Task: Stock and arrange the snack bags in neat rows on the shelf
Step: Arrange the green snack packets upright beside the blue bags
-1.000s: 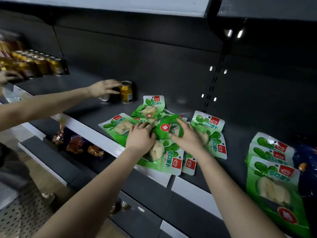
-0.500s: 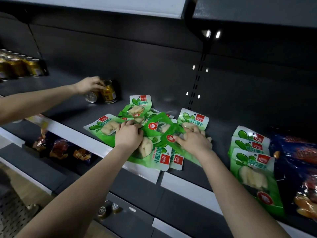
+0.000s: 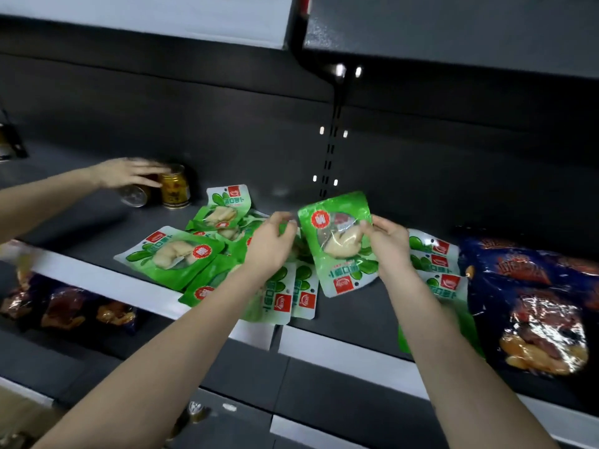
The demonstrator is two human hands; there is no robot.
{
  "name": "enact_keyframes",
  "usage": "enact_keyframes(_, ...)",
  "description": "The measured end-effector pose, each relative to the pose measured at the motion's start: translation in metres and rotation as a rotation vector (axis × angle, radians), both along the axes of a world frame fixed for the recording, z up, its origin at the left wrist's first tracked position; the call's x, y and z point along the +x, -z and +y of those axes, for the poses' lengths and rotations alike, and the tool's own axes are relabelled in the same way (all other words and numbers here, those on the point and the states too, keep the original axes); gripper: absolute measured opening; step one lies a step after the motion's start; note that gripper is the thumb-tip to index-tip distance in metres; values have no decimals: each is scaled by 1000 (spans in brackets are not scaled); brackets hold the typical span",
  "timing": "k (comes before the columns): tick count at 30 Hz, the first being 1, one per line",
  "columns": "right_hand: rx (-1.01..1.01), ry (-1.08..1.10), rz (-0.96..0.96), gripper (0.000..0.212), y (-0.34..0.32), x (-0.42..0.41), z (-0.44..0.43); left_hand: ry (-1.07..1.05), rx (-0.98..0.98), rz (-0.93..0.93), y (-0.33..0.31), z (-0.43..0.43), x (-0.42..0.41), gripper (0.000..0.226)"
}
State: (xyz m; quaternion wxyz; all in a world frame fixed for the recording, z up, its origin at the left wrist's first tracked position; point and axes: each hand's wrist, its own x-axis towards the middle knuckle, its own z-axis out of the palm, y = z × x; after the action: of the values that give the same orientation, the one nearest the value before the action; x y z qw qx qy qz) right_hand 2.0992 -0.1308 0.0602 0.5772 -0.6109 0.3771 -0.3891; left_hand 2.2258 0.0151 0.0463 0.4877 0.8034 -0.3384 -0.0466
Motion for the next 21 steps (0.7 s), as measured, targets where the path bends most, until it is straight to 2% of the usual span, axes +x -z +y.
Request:
enact_keyframes(3,-59,38,-121,25,-12,-11,-3,97,-63,150,-5,-10,-12,41)
enact_keyframes(7,-269,105,-71,8,-12,-26,-2,144,-188,36,1,-20,-24,41)
enact_keyframes(9,-324,94,-62,7,-6,-30,-1,257,-160,80,3,-28,-34,43)
enact_keyframes(10,-351,82,-53,8,-2,-31,-1,324,-174,204,2,-32,-41,43)
enact_keyframes(13,-424,11,-45,28,6,-40,0,410,-381,901,-10,-42,-58,50)
enact_keyframes(15,-449,-90,-45,41,11,-47,1,454,-447,1140,-11,-46,-57,71)
enact_keyframes(17,-469,-184,25,44,17,-54,2,505,-437,1148,-9,-46,-55,83)
enact_keyframes(18,-480,-233,75,44,20,-57,2,509,-413,1101,-8,-45,-55,79)
enact_keyframes(21,-513,-362,239,47,23,-64,8,388,-372,925,0,-45,-59,47)
